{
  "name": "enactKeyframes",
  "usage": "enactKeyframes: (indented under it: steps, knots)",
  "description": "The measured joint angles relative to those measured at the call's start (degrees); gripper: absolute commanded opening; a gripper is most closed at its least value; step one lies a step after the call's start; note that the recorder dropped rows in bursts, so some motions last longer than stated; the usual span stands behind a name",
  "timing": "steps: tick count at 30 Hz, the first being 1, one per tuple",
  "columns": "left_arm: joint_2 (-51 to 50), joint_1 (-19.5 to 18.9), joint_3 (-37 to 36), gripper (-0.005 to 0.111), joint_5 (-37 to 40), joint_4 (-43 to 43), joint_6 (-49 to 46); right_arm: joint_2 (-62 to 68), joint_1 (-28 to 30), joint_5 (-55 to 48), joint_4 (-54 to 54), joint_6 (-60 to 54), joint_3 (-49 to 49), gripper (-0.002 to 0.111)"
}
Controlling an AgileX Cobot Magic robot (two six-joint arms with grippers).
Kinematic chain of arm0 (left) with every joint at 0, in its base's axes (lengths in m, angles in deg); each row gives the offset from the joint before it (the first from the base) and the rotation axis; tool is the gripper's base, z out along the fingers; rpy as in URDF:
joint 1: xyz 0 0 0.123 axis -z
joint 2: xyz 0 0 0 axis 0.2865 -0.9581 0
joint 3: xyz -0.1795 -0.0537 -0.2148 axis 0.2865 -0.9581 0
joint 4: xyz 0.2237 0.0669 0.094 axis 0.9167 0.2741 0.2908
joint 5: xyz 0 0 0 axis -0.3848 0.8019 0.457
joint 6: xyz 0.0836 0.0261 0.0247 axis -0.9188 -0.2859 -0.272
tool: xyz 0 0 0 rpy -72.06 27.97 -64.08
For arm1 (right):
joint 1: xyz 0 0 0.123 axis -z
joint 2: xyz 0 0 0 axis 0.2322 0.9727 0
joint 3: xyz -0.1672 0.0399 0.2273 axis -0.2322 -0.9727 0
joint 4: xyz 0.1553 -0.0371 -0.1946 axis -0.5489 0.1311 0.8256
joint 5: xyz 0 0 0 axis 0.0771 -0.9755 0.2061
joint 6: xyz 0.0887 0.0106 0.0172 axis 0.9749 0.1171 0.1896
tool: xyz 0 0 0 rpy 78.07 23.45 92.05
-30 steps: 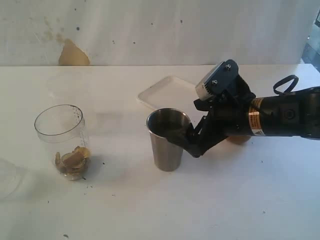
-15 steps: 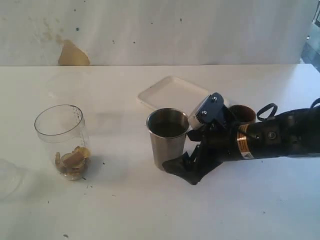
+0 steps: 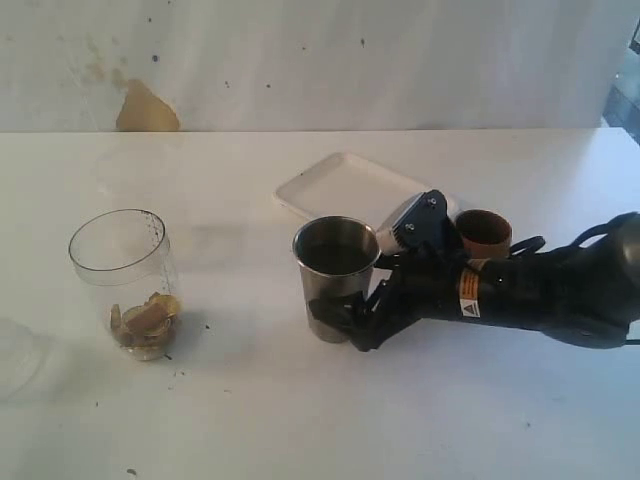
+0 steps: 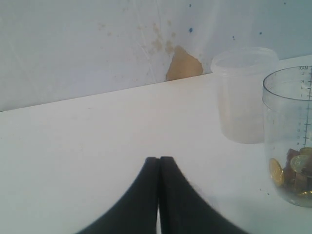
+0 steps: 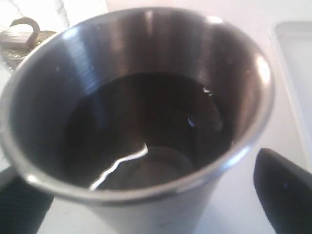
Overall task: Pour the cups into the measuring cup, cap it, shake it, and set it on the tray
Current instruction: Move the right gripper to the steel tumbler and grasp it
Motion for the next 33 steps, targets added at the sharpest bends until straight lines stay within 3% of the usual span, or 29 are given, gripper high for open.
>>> enactKeyframes:
  steps: [33]
  knots:
    - [0.0, 0.0, 0.0, 0.001, 0.0, 0.0, 0.0, 9.43, 0.0, 17.64, -9.34, -8.62, 1.16, 0.105]
